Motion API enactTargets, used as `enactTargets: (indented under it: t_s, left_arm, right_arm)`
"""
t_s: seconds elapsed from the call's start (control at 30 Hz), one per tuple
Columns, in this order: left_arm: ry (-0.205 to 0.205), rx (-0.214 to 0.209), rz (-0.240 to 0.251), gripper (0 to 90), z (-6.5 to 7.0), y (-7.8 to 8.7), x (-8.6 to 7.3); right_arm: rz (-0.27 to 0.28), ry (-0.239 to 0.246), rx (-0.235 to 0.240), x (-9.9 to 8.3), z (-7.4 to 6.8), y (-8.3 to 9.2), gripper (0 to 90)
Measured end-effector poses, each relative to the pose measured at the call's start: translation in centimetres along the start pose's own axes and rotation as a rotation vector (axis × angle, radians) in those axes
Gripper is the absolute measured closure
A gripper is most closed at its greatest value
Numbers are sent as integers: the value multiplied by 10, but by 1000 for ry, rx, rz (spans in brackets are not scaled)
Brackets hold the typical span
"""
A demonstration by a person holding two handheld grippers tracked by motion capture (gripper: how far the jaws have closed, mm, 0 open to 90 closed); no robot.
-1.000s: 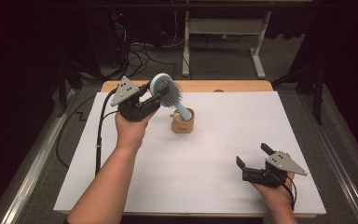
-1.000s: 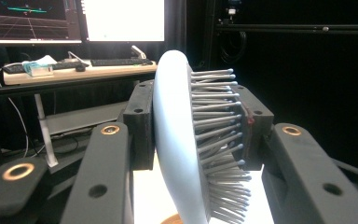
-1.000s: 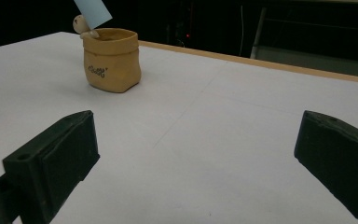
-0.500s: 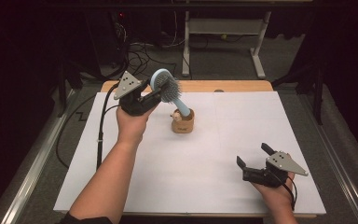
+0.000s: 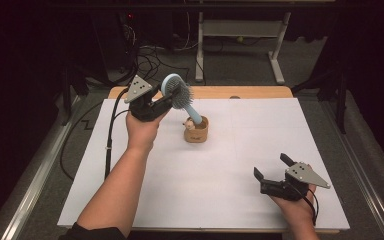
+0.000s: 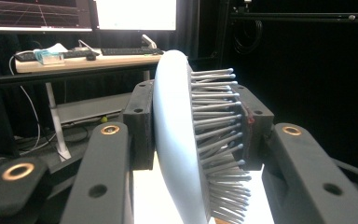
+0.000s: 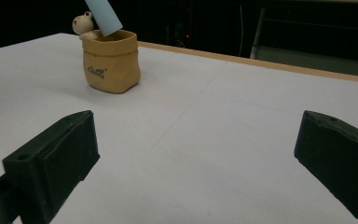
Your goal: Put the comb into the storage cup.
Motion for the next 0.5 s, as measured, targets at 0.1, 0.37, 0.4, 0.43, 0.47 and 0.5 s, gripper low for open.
enactTargets:
  t_s: [0.1, 0.37, 0.4, 0.43, 0.47, 0.5]
  left_arm:
    - [1, -1, -1, 581, 0, -1, -1]
    - [-2, -1, -19, 581, 1, -6, -5]
    - [0, -2, -19, 581, 2, -6, -5]
    - [1, -3, -19, 581, 2, -6, -5]
    - [0, -2, -21, 581, 2, -7, -5]
    - [-1, -1, -22, 581, 2, -7, -6]
  right_arm:
    - [0, 0, 1, 0, 0, 0, 2]
    - [1, -2, 2, 0, 0, 0, 2]
    - [0, -2, 2, 0, 0, 0, 2]
    - [0, -1, 2, 0, 0, 0, 2]
    - [0, -2, 2, 0, 0, 0, 2]
    - [0, -2, 3, 0, 0, 0, 2]
Point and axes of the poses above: each handheld gripper's, and its own axes: y roughly backward along the jaws, x roughly out of its top, z roughly to its right, the point moved 9 cm from there along -y, roughly forward along the jaws, and after that the axes turned 10 degrees about -y, right-handed, at the moved point
